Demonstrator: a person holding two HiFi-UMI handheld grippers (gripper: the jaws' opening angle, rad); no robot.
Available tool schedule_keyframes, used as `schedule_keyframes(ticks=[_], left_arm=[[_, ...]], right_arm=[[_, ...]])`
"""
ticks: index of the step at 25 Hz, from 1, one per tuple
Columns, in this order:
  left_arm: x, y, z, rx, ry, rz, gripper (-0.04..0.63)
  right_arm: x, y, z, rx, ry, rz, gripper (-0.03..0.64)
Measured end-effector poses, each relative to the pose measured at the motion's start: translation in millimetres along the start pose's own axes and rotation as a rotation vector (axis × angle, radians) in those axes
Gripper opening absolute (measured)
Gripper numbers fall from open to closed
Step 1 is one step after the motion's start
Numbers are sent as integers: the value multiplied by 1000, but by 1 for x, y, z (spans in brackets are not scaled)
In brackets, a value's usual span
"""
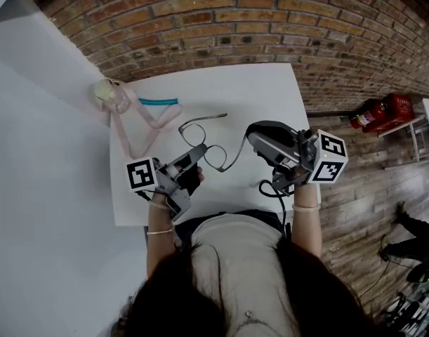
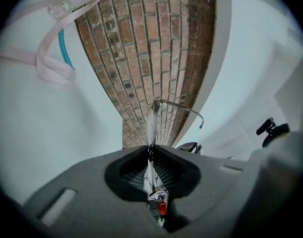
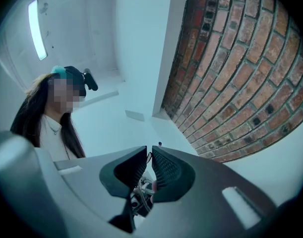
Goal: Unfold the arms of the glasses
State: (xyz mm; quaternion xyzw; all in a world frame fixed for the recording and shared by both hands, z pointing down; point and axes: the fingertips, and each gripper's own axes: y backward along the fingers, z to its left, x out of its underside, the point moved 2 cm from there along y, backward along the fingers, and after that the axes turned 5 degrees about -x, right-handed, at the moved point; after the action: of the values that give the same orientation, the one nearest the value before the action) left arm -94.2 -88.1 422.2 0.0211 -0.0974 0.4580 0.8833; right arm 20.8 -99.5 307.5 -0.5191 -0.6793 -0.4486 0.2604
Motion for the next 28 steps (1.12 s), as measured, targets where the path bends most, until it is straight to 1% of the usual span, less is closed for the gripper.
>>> schedule_keyframes(ticks=[9, 19, 28], left_arm=[[0, 0, 0, -1, 6, -4, 32], [1, -2, 2, -16, -4, 0, 32], [4, -1, 0, -4, -9, 10, 32]], right_arm=[[-2, 3, -1, 8, -2, -9, 38], [-1, 4, -2, 10, -1, -9, 38], [-3, 4, -1, 8, 5, -26, 40]])
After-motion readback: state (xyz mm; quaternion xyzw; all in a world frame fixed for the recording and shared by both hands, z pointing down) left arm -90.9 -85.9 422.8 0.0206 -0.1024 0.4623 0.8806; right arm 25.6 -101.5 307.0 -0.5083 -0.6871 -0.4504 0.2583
